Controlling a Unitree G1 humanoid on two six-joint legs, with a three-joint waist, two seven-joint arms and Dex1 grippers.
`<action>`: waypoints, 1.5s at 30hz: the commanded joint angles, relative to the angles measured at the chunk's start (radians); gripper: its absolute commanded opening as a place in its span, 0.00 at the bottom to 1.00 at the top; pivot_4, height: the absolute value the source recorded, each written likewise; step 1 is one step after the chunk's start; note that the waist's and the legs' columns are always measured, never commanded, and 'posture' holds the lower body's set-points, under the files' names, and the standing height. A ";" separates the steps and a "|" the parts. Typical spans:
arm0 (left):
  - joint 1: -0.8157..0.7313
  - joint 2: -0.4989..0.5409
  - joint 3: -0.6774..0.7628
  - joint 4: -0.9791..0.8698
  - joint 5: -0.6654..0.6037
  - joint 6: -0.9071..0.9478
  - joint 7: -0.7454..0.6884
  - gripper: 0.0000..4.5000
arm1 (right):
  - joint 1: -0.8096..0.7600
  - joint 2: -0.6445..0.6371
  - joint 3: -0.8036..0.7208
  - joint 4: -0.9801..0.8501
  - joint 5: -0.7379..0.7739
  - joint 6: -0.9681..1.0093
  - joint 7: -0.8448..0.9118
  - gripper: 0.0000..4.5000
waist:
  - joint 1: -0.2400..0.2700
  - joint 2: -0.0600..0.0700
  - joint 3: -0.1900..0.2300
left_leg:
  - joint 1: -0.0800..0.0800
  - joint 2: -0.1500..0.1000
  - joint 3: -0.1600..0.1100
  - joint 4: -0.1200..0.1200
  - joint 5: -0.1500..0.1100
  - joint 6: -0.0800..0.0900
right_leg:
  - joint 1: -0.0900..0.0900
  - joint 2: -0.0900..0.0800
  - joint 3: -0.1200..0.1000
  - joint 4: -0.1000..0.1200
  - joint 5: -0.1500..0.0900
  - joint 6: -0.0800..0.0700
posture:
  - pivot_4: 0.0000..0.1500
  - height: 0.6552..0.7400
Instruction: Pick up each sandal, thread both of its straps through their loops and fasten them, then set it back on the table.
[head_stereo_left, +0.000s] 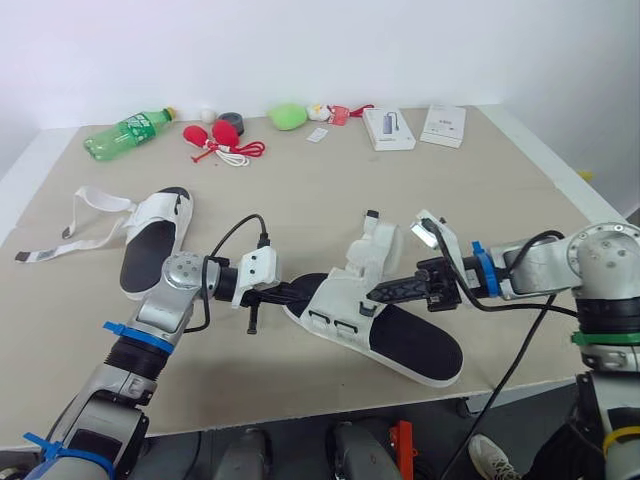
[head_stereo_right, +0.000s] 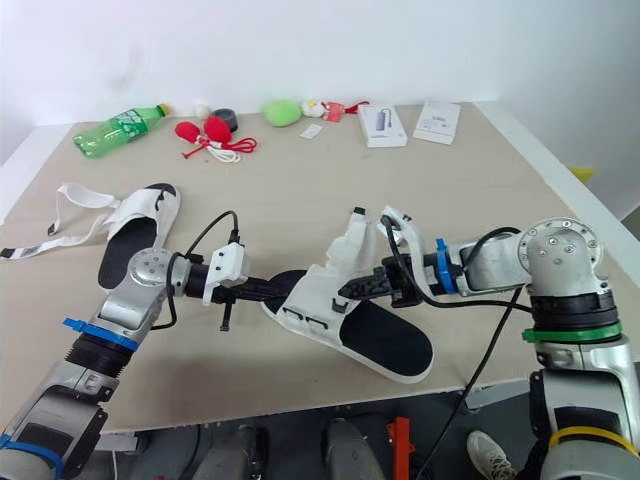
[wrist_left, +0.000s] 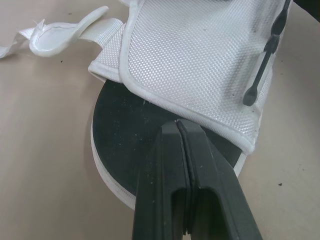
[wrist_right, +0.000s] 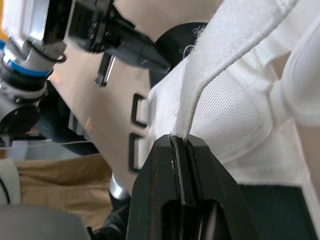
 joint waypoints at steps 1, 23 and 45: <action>0.003 0.008 -0.001 -0.009 0.003 -0.009 -0.005 0.00 | 0.017 -0.040 -0.035 -0.051 0.046 0.001 0.044 0.02 | -0.001 0.000 0.000 | 0.000 0.000 0.000 0.000 0.000 0.000 | 0.000 0.000 0.000 0.000 0.000 0.000 | 1.00 1.00; -0.002 0.004 0.004 -0.015 -0.005 0.013 -0.007 0.00 | -0.026 0.074 0.039 0.015 -0.476 -0.187 0.278 0.02 | -0.001 0.000 0.000 | 0.001 0.000 0.001 0.001 0.000 0.000 | 0.000 0.001 0.002 0.000 0.001 0.002 | 1.00 1.00; 0.015 0.002 -0.002 -0.022 0.025 0.043 0.062 0.00 | -0.262 0.071 0.180 0.107 -0.702 -0.156 0.659 0.02 | -0.001 0.000 0.000 | 0.001 0.001 0.003 0.000 0.000 0.001 | -0.001 0.000 0.002 0.000 0.001 0.001 | 1.00 1.00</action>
